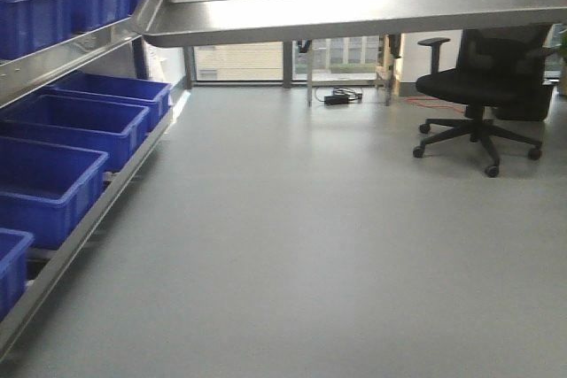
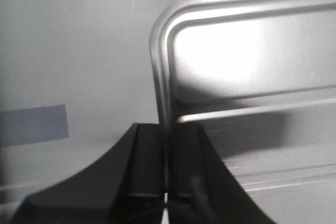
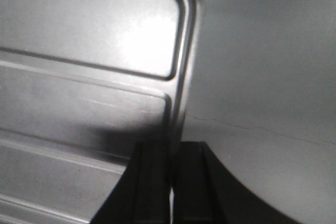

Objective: Grab silver tray and place in blue box
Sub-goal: 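Hold the tray raised with both grippers while the base drives away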

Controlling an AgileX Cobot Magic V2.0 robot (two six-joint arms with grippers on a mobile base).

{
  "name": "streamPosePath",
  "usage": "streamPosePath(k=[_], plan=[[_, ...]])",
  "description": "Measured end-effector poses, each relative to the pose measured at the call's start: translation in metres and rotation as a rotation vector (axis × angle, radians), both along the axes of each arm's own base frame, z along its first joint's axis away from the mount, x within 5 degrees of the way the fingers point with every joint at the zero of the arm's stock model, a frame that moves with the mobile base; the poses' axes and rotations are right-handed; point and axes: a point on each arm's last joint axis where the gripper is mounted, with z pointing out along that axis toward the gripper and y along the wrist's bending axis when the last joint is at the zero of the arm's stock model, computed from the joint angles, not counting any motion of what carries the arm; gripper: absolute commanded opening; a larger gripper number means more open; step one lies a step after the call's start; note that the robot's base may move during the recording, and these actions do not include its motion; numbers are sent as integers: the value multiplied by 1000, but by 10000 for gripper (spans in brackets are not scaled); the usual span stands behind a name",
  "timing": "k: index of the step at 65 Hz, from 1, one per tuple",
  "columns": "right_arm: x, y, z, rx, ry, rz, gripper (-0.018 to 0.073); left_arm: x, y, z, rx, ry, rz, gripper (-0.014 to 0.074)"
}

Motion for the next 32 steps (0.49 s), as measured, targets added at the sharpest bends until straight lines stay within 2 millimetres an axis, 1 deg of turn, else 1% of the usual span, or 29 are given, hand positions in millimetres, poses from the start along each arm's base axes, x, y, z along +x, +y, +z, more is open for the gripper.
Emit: streamPosePath(k=[32], plan=[[0, 0, 0, 0, 0, 0, 57, 0, 0, 0, -1, 1, 0, -98]])
